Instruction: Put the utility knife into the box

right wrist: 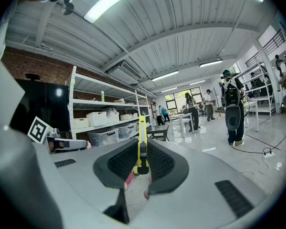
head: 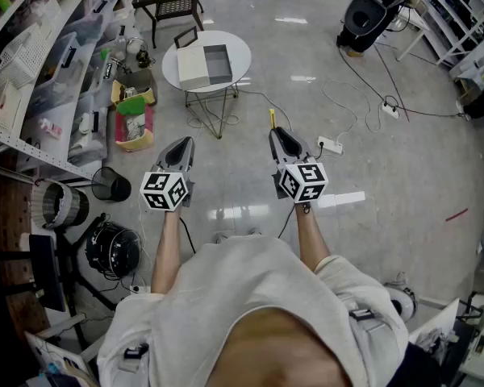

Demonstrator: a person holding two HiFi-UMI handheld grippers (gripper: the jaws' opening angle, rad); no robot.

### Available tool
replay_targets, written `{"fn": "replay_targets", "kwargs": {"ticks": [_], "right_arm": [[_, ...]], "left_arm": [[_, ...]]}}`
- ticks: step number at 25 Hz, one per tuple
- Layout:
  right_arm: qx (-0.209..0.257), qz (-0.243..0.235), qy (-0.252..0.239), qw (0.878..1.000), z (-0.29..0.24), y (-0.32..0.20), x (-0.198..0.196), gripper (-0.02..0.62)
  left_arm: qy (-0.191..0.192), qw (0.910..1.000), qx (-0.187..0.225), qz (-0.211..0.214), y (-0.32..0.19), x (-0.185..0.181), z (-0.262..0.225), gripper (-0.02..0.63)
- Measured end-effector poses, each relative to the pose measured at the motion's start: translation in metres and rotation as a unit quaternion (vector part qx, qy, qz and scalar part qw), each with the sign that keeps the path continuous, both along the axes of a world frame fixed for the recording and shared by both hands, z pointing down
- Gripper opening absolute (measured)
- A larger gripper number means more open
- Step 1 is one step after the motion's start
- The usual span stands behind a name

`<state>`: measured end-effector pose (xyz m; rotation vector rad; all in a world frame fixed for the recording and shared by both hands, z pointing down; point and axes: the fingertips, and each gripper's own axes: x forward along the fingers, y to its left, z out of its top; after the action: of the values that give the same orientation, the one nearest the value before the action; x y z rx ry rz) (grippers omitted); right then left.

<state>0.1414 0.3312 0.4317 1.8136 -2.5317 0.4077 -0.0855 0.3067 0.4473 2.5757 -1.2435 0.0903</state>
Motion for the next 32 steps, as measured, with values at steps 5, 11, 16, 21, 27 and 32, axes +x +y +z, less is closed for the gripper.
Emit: {"fn": "replay_targets", "kwargs": {"ticks": [5,11,16,21,27,32], "right_arm": [[-0.005,0.000,0.007,1.000,0.001,0.002,-0.007,0.078],[-0.006,0.006,0.000,1.000,0.001,0.005,-0.018,0.078],[-0.012,0.014,0.001,1.000,0.002,0.007,-0.030,0.078],[-0.019,0.011,0.012,1.000,0.011,0.016,-0.041,0.078],[-0.038,0.013,0.018,0.999,0.032,0.013,-0.044,0.078],[-0.049,0.008,0.015,0.999,0.045,-0.002,-0.041,0.078]], "left_arm": [[0.001,1.0000,0.000,0.003,0.000,-0.006,-0.001,0.018],[0.003,0.9999,0.000,0.014,0.001,-0.014,0.000,0.018],[0.004,0.9998,-0.006,0.020,-0.001,-0.025,0.002,0.018],[-0.005,0.9993,-0.012,0.035,0.002,-0.033,0.013,0.018],[-0.006,0.9991,-0.024,0.035,-0.004,-0.041,0.028,0.018],[-0.006,0.9989,-0.029,0.035,-0.019,-0.035,0.034,0.018]]}}
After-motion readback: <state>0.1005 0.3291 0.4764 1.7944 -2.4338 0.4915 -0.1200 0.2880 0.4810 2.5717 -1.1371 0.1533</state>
